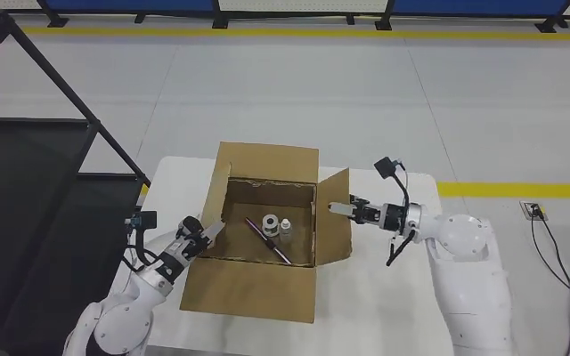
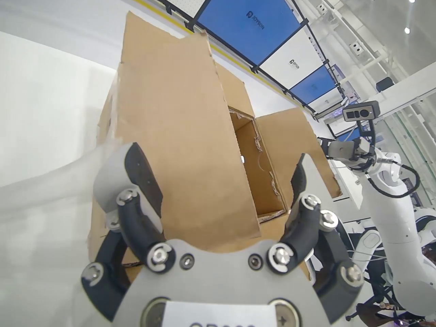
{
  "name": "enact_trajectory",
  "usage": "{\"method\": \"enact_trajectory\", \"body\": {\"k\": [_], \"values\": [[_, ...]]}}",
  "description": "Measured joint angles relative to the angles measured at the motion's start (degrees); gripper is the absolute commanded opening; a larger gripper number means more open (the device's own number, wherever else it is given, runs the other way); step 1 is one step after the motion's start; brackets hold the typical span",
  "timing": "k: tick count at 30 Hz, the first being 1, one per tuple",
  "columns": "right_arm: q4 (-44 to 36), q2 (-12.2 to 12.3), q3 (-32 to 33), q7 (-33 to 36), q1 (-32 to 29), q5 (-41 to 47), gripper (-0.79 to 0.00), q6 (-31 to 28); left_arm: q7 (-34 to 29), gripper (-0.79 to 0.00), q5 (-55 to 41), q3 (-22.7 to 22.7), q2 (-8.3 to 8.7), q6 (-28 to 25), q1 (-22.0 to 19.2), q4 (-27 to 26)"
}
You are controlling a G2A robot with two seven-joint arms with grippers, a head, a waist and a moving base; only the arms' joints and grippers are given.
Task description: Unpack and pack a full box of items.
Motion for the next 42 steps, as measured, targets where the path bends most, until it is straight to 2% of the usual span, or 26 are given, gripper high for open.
{"method": "enact_trajectory", "body": {"k": [5,12,18,23,34,42], "values": [[1.84,-0.52,-5.80,-5.51,1.48,-0.12,0.000,0.04,2.34,0.000,3.73,2.52,-0.19,1.09,-1.96,1.93],[6.44,-1.13,-12.37,-11.09,4.15,-1.24,0.000,-1.17,3.52,0.000,1.79,4.47,-0.58,4.00,-3.56,4.71],[7.33,-1.43,-17.50,-18.16,5.07,-9.17,0.000,-2.19,4.82,0.000,2.00,5.39,-0.77,5.91,-4.27,6.14],[5.80,-1.58,-21.51,-23.12,4.63,-17.44,0.000,0.16,5.64,0.000,2.10,6.12,-0.93,6.93,-4.53,6.73],[5.88,-1.60,-25.20,-24.90,5.02,-22.55,0.000,3.69,7.11,0.000,1.76,6.70,-1.14,7.66,-4.01,5.63],[6.48,-1.37,-25.71,-24.79,5.57,-22.67,0.000,4.05,7.21,0.000,-0.03,2.24,-0.69,6.41,-1.31,0.92]]}}
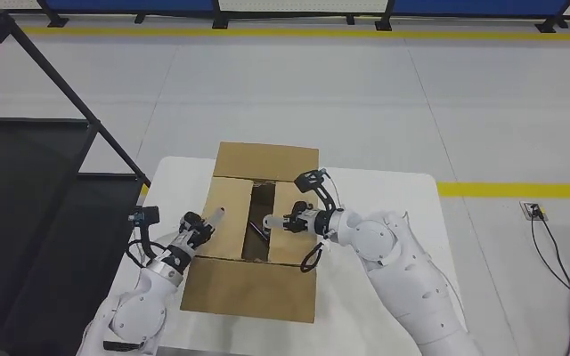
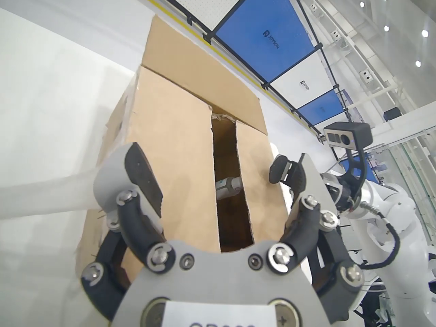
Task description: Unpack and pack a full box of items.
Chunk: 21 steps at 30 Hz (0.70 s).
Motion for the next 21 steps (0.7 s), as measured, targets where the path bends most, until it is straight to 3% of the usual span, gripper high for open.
{"method": "enact_trajectory", "body": {"k": [6,13,17,21], "values": [[-1.85,0.53,1.80,-0.11,-0.50,3.64,0.000,-2.78,-4.36,0.000,-4.68,-9.25,1.03,-3.88,4.97,-3.85],[-6.95,1.48,4.80,-1.72,-2.60,4.87,0.000,-3.41,-18.53,0.000,-13.45,-21.78,2.71,-14.39,12.18,-3.12],[-6.87,1.47,4.78,-1.70,-2.59,4.85,0.000,-3.36,-28.31,0.000,-17.41,-25.28,3.65,-20.11,14.68,0.13],[-6.86,1.47,4.78,-1.69,-2.58,4.86,0.000,-3.38,-36.99,0.000,-21.79,-25.75,4.45,-23.52,15.42,2.55]]}}
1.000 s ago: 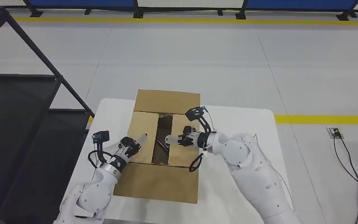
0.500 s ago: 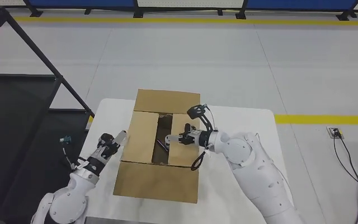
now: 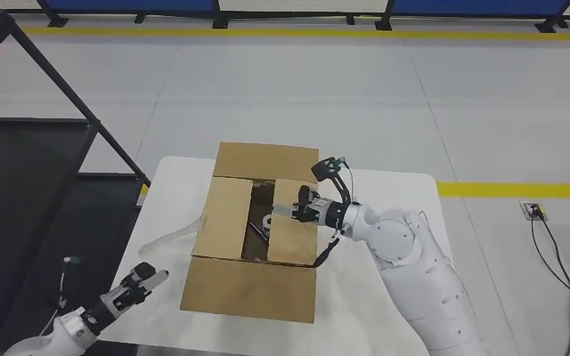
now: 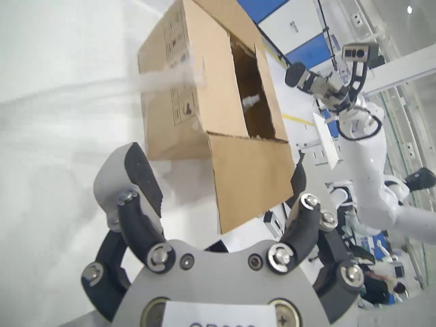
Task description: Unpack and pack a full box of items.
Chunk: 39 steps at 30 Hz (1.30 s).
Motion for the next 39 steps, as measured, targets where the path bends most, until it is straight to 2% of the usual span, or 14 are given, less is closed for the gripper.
{"method": "enact_trajectory", "body": {"k": [3,7,16,22,30,35,39], "values": [[0.46,0.03,0.60,-2.07,-0.93,1.21,0.000,0.92,-4.77,0.000,-1.14,1.52,0.45,-2.29,-0.11,0.58],[2.43,-0.01,1.50,-9.54,-1.03,0.17,0.000,4.05,-8.58,0.000,-0.20,4.71,0.92,-5.17,-0.56,0.69],[8.29,-0.99,0.19,-26.72,1.38,-5.12,0.000,11.95,-13.61,0.000,-4.58,8.45,1.91,-6.51,-1.68,1.99],[17.29,-2.04,-1.56,-29.27,6.05,-3.45,0.000,13.11,-14.89,0.000,-10.99,7.90,2.58,-5.91,-1.74,2.30],[31.04,-4.29,-5.29,-33.11,12.07,-0.24,0.000,10.35,-15.15,0.000,-17.28,6.85,3.32,-3.88,-1.56,1.17],[38.60,-5.81,-6.87,-32.83,15.48,3.41,0.000,6.12,-12.22,0.000,-17.34,6.72,3.58,-1.72,-1.86,0.16],[43.02,-6.64,-6.90,-30.86,17.65,7.47,0.000,0.33,-9.45,0.000,-16.45,7.07,3.68,-0.25,-1.87,-1.06]]}}
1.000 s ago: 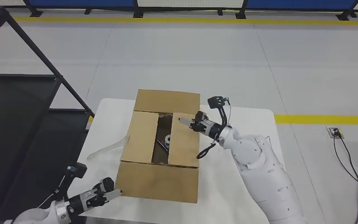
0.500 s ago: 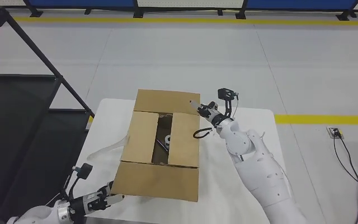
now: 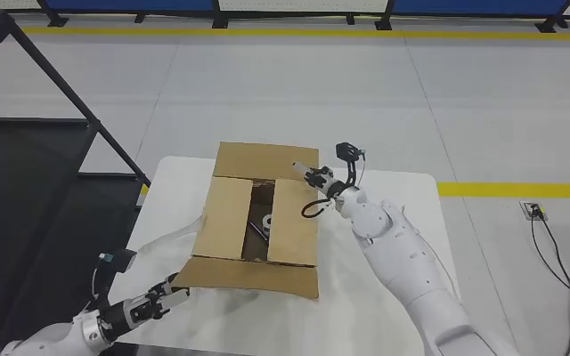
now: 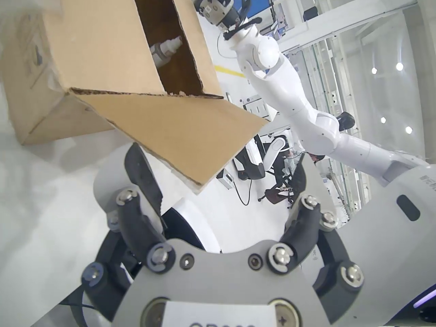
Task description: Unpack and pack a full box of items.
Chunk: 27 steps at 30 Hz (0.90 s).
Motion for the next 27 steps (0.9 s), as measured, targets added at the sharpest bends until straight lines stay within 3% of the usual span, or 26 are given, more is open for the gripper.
{"method": "enact_trajectory", "body": {"k": [4,14,27], "values": [[3.96,-0.22,1.10,1.89,2.12,3.88,0.000,-6.03,2.03,0.000,0.02,0.14,0.15,1.28,-0.07,-0.58],[6.49,0.18,3.30,5.23,4.06,8.39,0.000,-14.91,7.87,0.000,-0.25,0.72,0.35,5.62,-1.02,-1.56],[-2.77,2.58,6.46,15.78,0.84,11.37,0.000,-19.17,20.37,0.000,4.87,5.35,0.11,17.49,-5.00,-4.10]]}}
